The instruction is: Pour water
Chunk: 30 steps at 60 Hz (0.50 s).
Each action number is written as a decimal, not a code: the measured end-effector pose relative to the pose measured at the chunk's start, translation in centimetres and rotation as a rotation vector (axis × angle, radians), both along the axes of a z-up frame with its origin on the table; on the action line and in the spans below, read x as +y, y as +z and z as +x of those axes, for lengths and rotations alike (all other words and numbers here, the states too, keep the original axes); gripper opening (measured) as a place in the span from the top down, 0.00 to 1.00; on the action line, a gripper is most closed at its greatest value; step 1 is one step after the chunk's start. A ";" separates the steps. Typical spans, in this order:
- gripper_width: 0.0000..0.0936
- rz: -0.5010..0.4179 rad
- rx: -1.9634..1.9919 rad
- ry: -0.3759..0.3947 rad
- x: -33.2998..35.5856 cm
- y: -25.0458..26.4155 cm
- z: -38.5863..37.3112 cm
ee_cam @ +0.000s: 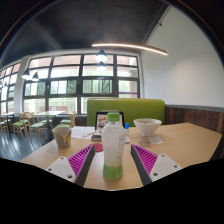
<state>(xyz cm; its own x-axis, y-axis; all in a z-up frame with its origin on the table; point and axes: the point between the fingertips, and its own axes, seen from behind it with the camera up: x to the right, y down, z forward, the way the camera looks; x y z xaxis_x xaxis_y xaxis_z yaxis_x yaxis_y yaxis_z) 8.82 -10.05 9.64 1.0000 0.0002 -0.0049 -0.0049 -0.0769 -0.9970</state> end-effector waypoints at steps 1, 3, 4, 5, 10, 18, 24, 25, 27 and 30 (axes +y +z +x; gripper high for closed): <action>0.16 -0.002 0.000 -0.003 0.7 -0.1 0.1; 0.16 -0.006 0.001 -0.015 2.0 -0.2 0.5; 0.16 -0.007 0.002 -0.021 2.7 -0.2 0.7; 0.16 -0.004 0.004 -0.025 3.3 -0.1 0.8; 0.19 0.031 -0.013 -0.035 6.0 0.7 0.9; 0.53 -0.001 -0.005 -0.112 7.3 -0.1 1.9; 0.63 -0.022 -0.031 -0.105 7.6 -0.3 1.5; 0.63 -0.023 -0.031 -0.104 7.6 -0.3 1.5; 0.67 -0.019 -0.038 -0.098 7.9 -0.4 1.3; 0.67 -0.018 -0.057 -0.083 8.1 -0.4 1.0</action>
<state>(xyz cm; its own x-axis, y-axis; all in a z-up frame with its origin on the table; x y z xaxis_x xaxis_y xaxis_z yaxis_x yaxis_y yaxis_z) 9.77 -1.99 9.28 0.9952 -0.0824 0.0525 0.0445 -0.0963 -0.9944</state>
